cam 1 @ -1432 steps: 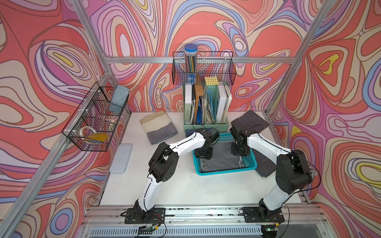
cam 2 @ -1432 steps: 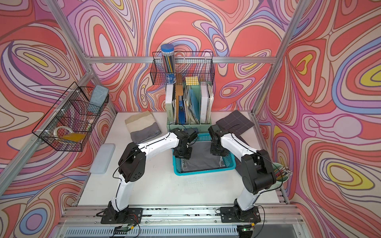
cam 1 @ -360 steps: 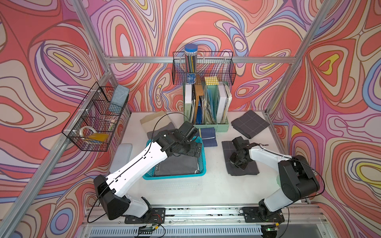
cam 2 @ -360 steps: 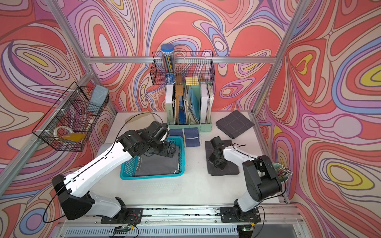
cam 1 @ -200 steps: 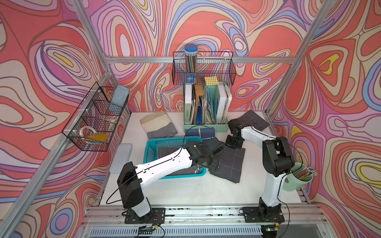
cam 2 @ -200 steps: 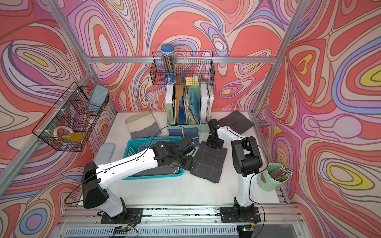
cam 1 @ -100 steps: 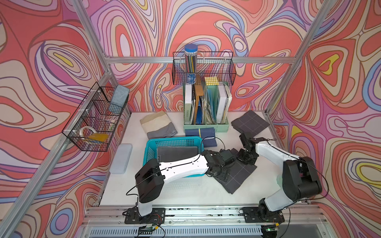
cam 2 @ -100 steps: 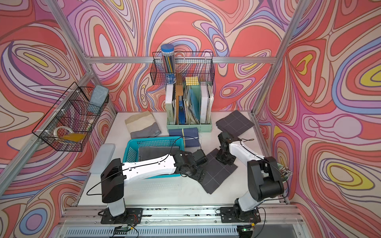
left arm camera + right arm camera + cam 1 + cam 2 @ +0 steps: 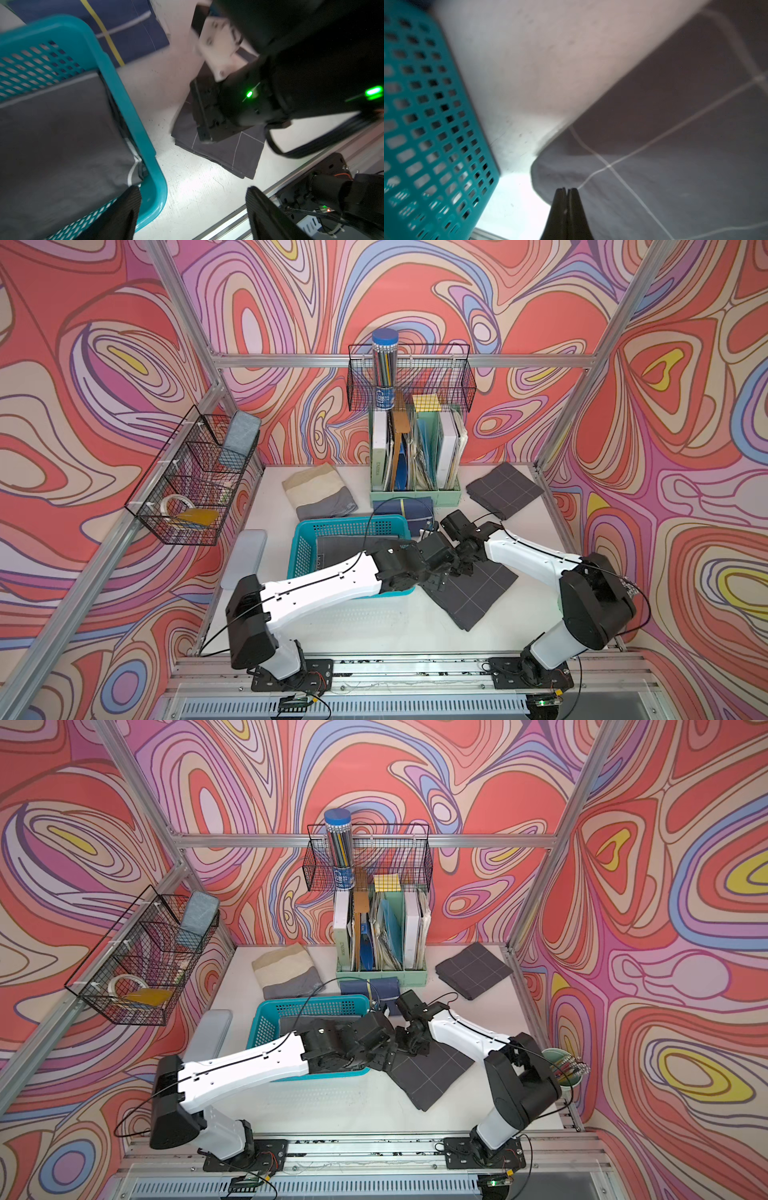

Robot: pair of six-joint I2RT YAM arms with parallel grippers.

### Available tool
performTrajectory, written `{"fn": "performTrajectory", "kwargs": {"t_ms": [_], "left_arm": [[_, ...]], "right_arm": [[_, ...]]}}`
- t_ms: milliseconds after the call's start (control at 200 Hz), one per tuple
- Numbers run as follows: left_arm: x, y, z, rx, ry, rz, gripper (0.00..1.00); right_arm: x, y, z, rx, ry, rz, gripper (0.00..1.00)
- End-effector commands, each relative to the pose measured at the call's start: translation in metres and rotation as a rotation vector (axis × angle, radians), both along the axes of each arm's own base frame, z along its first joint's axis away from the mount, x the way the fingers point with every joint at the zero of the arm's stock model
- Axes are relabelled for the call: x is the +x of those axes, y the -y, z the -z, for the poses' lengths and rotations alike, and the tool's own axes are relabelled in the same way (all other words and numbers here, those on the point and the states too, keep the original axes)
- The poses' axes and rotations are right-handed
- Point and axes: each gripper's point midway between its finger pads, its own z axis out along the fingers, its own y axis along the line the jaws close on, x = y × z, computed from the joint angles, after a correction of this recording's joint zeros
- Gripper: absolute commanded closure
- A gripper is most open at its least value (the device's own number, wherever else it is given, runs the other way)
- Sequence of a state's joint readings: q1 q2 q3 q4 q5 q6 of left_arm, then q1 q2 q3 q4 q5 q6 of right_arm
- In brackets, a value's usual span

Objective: Put the folded pillowcase in the basket
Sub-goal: Adjust the pillowcase at the center of the board.

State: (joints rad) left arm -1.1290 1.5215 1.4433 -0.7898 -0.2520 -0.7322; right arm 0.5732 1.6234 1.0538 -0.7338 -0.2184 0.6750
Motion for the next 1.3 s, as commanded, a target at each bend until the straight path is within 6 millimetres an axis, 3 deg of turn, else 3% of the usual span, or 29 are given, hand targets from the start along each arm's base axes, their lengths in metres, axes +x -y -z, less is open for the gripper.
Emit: {"fn": "performTrajectory", "kwargs": {"t_ms": [0, 150, 270, 370, 536, 616, 751, 911, 1031, 1066, 1101, 1152, 1212, 1292], "left_arm": [[0.016, -0.039, -0.015, 0.072, 0.079, -0.082, 0.15], [0.018, -0.056, -0.020, 0.075, 0.081, -0.114, 0.15], [0.016, -0.049, -0.013, 0.067, 0.052, -0.102, 0.15], [0.017, -0.034, -0.002, 0.060, 0.019, -0.082, 0.15], [0.032, -0.003, 0.002, 0.073, 0.018, -0.057, 0.15], [0.040, 0.012, 0.006, 0.065, 0.023, -0.048, 0.15], [0.055, 0.038, 0.024, 0.011, -0.012, -0.026, 0.16], [0.069, 0.068, 0.051, -0.058, -0.103, 0.031, 0.19], [0.070, 0.088, 0.062, -0.093, -0.198, 0.071, 0.21], [0.071, 0.091, 0.065, -0.079, -0.219, 0.072, 0.21], [0.070, 0.093, 0.071, -0.063, -0.240, 0.072, 0.20], [0.069, 0.097, 0.079, -0.051, -0.277, 0.067, 0.20], [0.067, 0.100, 0.090, -0.047, -0.324, 0.047, 0.20], [0.063, 0.102, 0.106, -0.050, -0.382, 0.007, 0.21]], "right_arm": [[0.002, -0.006, 0.016, -0.012, -0.030, -0.022, 1.00], [-0.008, 0.014, 0.056, -0.138, -0.111, -0.003, 1.00], [0.001, 0.017, 0.077, -0.181, -0.129, -0.003, 1.00], [0.034, 0.030, 0.083, -0.210, -0.113, 0.055, 1.00], [0.088, 0.098, 0.081, -0.266, -0.105, 0.232, 1.00], [0.094, 0.118, 0.079, -0.250, -0.120, 0.263, 1.00], [0.091, 0.120, 0.076, -0.208, -0.101, 0.248, 1.00], [0.098, 0.108, 0.054, -0.123, -0.041, 0.235, 1.00], [0.113, 0.115, 0.001, -0.117, 0.080, 0.269, 1.00], [0.115, 0.122, -0.012, -0.135, 0.095, 0.290, 1.00], [0.117, 0.133, -0.037, -0.157, 0.142, 0.325, 0.92], [0.117, 0.147, -0.051, -0.188, 0.171, 0.375, 0.83], [0.114, 0.169, -0.064, -0.229, 0.195, 0.444, 0.77], [0.106, 0.193, -0.068, -0.238, 0.175, 0.523, 0.77]]}}
